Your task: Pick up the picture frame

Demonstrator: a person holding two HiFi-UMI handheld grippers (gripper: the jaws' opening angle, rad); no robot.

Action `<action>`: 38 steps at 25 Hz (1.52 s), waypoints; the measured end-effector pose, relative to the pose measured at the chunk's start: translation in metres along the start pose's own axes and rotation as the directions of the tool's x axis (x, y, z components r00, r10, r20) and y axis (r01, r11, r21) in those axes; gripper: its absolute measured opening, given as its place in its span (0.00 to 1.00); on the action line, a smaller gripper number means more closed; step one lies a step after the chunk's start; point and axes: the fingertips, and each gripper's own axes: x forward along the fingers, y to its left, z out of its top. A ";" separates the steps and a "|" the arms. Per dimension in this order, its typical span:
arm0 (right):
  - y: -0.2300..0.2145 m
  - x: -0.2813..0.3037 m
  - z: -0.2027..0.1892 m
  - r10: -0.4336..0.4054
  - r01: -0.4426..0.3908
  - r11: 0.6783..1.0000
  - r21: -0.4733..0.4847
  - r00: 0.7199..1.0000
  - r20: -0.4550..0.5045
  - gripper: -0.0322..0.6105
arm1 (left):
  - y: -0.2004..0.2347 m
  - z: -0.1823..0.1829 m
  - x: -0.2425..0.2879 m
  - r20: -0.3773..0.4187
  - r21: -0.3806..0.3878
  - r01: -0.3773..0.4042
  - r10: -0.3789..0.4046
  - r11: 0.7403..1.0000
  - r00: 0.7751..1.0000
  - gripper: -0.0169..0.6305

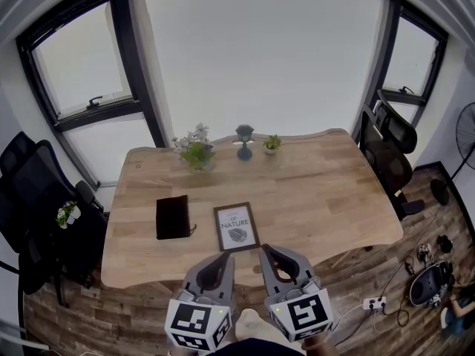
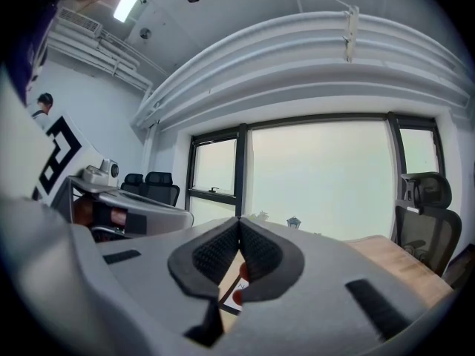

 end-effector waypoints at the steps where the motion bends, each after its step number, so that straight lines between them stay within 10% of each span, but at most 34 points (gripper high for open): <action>1: -0.004 0.003 -0.002 0.005 -0.005 1.000 -0.002 1.000 -0.007 0.05 | 0.002 -0.001 0.005 -0.004 -0.005 -0.003 0.003 1.000 1.000 0.03; 27: -0.049 0.097 -0.091 0.091 -0.089 0.996 0.019 0.964 -0.251 0.07 | 0.063 -0.050 0.077 -0.185 -0.035 -0.022 0.015 0.999 0.983 0.16; 38: -0.048 0.132 -0.136 0.128 -0.117 0.992 0.051 0.917 -0.378 0.35 | 0.090 -0.073 0.108 -0.268 -0.062 0.032 -0.048 0.998 0.962 0.20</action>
